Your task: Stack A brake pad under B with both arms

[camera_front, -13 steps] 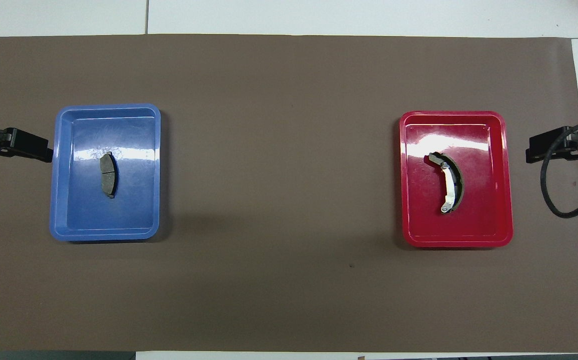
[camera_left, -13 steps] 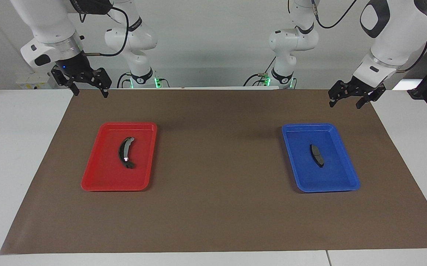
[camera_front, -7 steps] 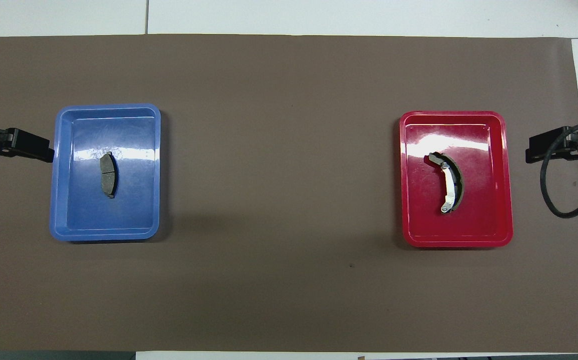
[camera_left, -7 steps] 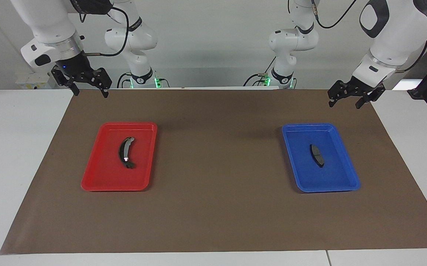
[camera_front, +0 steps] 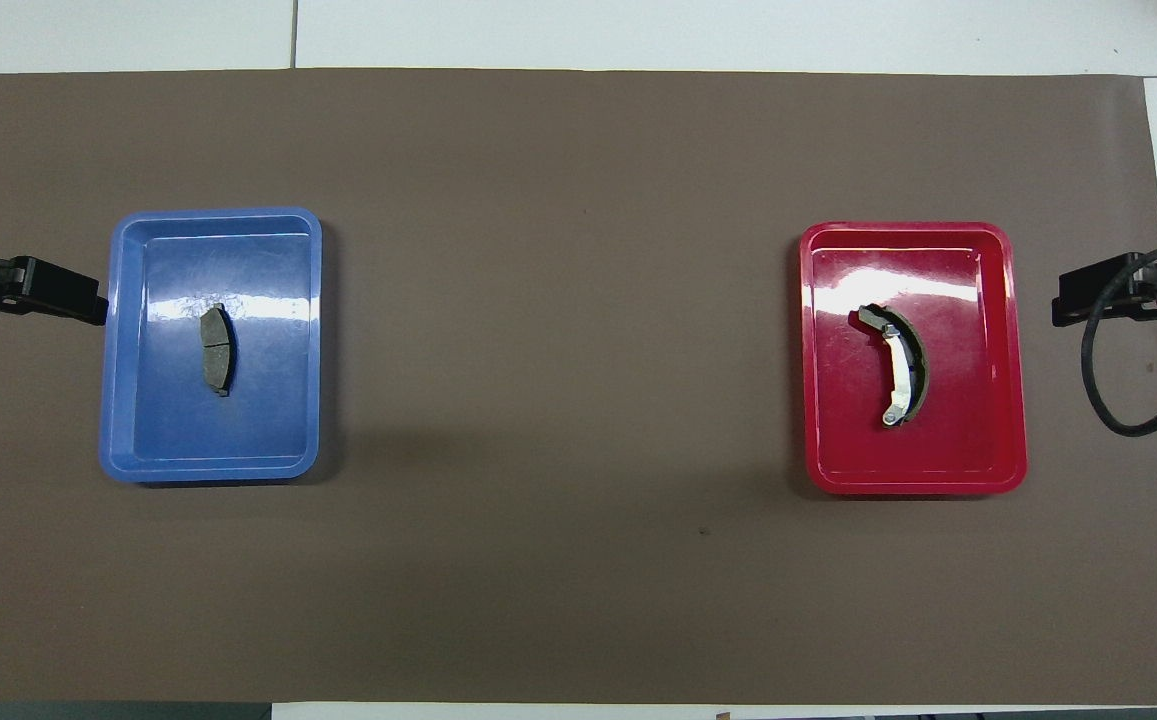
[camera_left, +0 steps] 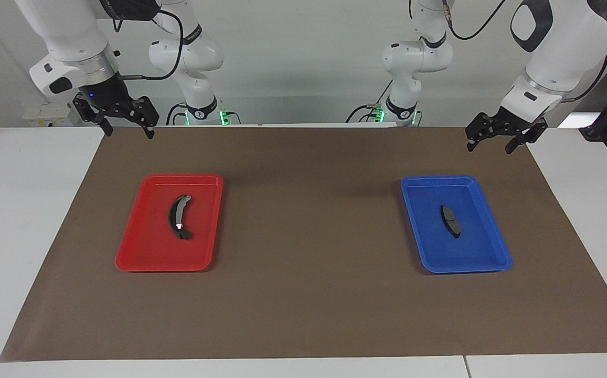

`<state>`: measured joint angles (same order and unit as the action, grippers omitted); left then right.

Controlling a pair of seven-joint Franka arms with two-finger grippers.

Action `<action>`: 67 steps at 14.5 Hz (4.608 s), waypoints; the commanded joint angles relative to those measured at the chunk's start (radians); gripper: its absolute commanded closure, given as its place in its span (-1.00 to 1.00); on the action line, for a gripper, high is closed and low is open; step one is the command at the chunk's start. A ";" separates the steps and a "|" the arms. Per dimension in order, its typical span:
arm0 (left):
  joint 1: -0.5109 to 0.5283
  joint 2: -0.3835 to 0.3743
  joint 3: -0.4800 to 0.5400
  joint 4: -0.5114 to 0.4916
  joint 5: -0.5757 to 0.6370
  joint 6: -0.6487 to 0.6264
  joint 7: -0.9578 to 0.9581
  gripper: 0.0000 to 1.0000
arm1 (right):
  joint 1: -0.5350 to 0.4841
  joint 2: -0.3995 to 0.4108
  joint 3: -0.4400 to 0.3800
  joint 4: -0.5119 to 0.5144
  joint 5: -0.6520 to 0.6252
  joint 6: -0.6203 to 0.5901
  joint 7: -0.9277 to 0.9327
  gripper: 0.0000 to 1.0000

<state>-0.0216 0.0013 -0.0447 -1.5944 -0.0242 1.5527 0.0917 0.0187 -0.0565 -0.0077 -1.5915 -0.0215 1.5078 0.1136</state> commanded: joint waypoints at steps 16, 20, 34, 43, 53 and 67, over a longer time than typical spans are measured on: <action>-0.018 -0.001 0.003 -0.085 0.003 0.160 0.002 -0.98 | -0.014 0.004 0.009 0.002 0.011 0.008 -0.025 -1.00; -0.009 0.098 0.003 -0.120 0.003 0.309 0.003 -0.98 | -0.014 0.000 0.009 -0.045 0.011 0.075 -0.026 -1.00; 0.057 0.224 0.006 -0.559 0.004 0.860 0.013 -0.95 | -0.020 0.141 0.011 -0.676 0.028 0.919 -0.126 -1.00; 0.046 0.171 0.005 -0.569 0.004 0.784 0.054 0.99 | -0.025 0.182 0.011 -0.729 0.029 0.993 -0.181 -0.79; -0.343 0.154 -0.003 -0.412 -0.006 0.662 -0.355 0.99 | -0.026 0.187 0.011 -0.679 0.029 0.907 -0.170 1.00; -0.667 0.427 -0.003 -0.223 -0.008 0.845 -0.785 0.65 | -0.005 0.213 0.012 -0.388 0.020 0.648 -0.213 1.00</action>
<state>-0.6839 0.4226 -0.0632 -1.8326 -0.0255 2.3889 -0.6854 0.0159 0.1392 -0.0041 -2.0559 -0.0157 2.2180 -0.0842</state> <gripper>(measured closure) 0.639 0.573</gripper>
